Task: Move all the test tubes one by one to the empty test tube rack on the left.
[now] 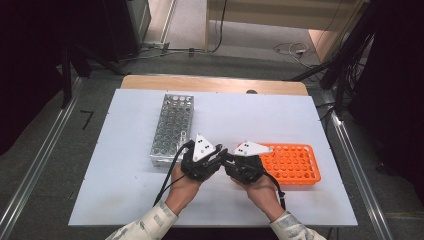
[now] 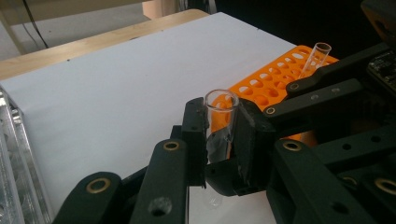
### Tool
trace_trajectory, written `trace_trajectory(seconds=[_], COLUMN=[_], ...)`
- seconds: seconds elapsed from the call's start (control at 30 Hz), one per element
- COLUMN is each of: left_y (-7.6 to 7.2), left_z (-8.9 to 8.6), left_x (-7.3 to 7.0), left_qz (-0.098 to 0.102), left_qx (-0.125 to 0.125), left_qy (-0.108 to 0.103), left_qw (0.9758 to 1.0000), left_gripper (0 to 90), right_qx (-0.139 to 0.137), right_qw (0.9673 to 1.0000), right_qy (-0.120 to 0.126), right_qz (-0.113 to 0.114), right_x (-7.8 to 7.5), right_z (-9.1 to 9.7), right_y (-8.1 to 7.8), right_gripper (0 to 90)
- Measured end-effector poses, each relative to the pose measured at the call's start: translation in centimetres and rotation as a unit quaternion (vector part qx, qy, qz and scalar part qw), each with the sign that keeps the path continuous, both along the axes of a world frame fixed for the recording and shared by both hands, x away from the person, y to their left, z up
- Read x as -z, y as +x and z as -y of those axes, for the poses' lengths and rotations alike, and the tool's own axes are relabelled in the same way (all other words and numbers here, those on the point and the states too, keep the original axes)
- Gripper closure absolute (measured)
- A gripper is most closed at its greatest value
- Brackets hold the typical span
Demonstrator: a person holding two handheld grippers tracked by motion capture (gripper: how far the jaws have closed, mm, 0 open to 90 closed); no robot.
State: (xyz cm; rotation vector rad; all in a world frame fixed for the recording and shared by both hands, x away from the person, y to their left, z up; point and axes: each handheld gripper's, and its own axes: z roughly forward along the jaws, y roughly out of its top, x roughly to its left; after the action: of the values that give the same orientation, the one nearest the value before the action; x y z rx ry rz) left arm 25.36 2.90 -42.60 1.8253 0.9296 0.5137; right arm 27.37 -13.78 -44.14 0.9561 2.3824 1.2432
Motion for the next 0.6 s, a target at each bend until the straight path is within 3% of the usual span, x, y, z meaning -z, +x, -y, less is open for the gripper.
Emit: trace_trajectory(seconds=[0.13,0.3,0.6], left_y=[0.1,0.6,2.0], left_z=[-0.2,-1.1,-2.9], left_x=[-0.2,-1.0,-2.5], left_qz=[0.002,-0.001,-0.001], left_qx=[-0.001,-0.017,-0.045], left_qy=[-0.001,-0.013,-0.039], left_qw=[1.0000,0.9998,0.9982], left_gripper=[75.2,75.2,75.2], right_qx=[-0.001,-0.007,-0.006], right_qw=[1.0000,0.9999,0.9995], right_qy=[0.003,0.012,0.029], right_qz=[0.002,0.007,0.010], right_x=[-0.1,-0.3,-1.2], right_z=[0.0,0.2,1.0], right_y=[0.0,-0.1,-0.7], right_gripper=[70.9,54.0,36.7])
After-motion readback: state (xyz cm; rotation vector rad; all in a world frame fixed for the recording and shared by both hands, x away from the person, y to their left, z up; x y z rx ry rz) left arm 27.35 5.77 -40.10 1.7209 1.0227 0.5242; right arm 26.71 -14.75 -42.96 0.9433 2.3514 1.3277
